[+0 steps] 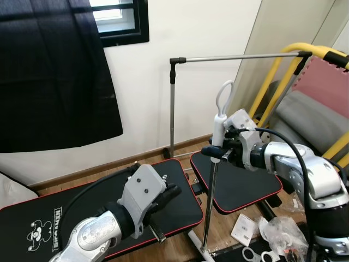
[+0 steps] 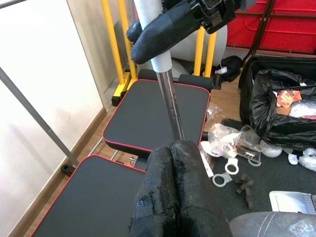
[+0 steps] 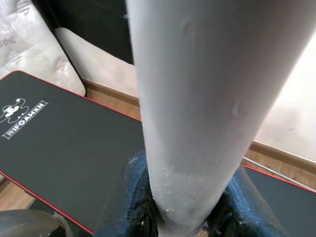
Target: Sweep floor
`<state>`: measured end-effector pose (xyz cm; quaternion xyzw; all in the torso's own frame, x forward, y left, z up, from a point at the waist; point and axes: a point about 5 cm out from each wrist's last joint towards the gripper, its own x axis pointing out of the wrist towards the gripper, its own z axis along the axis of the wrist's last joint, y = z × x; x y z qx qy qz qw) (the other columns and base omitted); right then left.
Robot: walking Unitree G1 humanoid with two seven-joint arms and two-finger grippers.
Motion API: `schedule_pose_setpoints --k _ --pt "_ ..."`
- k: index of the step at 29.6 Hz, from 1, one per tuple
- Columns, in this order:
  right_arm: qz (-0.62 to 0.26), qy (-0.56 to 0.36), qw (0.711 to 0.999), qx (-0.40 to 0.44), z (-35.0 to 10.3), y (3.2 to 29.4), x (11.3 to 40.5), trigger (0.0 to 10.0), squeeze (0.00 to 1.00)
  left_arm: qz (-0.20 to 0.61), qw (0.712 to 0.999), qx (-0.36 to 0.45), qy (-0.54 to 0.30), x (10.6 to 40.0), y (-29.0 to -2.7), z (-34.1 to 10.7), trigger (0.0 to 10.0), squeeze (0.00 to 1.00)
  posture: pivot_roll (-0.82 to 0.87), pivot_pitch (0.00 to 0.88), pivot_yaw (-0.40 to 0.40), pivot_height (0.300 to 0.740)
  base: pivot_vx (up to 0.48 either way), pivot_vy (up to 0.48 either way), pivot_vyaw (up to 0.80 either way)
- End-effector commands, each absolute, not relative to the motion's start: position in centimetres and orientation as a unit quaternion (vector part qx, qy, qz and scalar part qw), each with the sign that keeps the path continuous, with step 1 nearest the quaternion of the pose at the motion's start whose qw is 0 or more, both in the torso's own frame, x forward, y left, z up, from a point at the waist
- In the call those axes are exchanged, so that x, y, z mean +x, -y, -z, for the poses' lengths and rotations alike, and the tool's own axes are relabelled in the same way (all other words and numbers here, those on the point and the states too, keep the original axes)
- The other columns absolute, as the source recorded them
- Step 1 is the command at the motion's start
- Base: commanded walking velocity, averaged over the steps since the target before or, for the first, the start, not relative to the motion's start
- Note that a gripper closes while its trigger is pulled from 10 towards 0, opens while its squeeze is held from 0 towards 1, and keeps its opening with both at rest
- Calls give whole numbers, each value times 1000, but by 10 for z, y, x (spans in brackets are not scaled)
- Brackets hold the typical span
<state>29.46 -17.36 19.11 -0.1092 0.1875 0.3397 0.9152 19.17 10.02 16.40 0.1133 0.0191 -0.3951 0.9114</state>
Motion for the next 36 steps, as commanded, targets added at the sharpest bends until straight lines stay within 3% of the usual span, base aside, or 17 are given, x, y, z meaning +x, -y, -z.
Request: schedule_pose_setpoints --k 1,10,19,36 --pt "-322 -185 920 -123 -194 176 296 10000 0 397 911 106 -26 192 -99 -161 10000 0 -78 21 -80 740 0 0 0" --pt "-294 -177 933 -110 -186 168 297 10000 0 339 936 86 -39 202 -104 -159 10000 0 -79 19 -80 740 0 0 0" --pt "-298 -175 933 -99 -184 157 295 10000 0 318 945 55 -48 205 -104 -157 10000 0 -80 17 -82 740 0 0 -767" --pt "-255 -156 950 -87 -183 154 302 10000 0 313 947 60 -48 207 -105 -157 10000 0 -75 9 -87 740 -309 0 -524"
